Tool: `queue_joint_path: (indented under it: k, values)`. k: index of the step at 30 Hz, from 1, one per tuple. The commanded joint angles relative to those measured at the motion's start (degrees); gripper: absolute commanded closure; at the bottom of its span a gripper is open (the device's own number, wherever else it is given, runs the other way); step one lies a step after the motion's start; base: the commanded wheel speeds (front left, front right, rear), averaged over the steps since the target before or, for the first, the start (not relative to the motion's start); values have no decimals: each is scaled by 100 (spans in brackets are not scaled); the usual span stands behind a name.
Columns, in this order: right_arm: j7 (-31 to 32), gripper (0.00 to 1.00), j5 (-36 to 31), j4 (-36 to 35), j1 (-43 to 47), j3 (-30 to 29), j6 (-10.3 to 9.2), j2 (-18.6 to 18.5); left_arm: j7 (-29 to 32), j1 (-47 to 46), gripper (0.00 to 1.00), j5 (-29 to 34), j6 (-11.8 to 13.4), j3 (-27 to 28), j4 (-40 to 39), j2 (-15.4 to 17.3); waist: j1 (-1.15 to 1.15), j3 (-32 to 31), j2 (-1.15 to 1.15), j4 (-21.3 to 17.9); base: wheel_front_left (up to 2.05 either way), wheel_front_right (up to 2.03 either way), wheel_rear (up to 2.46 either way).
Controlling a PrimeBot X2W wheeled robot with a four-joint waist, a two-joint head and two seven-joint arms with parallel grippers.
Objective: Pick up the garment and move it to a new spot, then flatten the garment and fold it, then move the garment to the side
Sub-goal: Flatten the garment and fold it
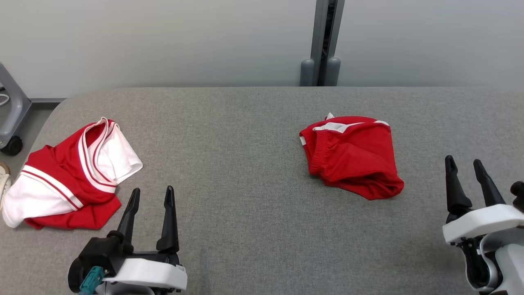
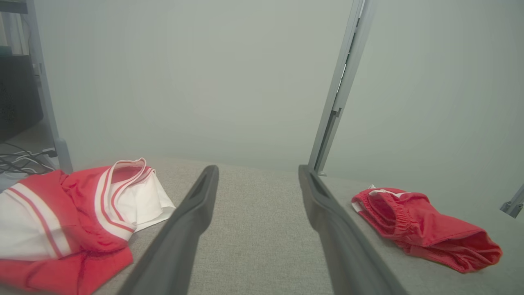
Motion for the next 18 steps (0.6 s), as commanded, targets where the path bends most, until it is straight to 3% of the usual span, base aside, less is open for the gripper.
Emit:
queue_joint_path:
  k: [1,9,17,18]
  values:
    - [-27,0,-86,-57,102,-53,2,34,-10,78,0,14,-28,19,-30,23,0,-3,0,-7,0,0,0]
    - [-30,0,-374,-184,243,-149,2,184,-10,74,0,54,-45,-18,-45,23,0,-13,0,6,0,0,0]
    - [-30,0,-325,-101,38,-66,2,68,-10,-29,0,-18,-81,-107,13,23,0,123,0,167,0,0,0]
    - [-30,66,-285,-78,-10,-22,2,43,-10,-45,0,-21,-82,-119,18,23,0,161,0,192,0,0,0]
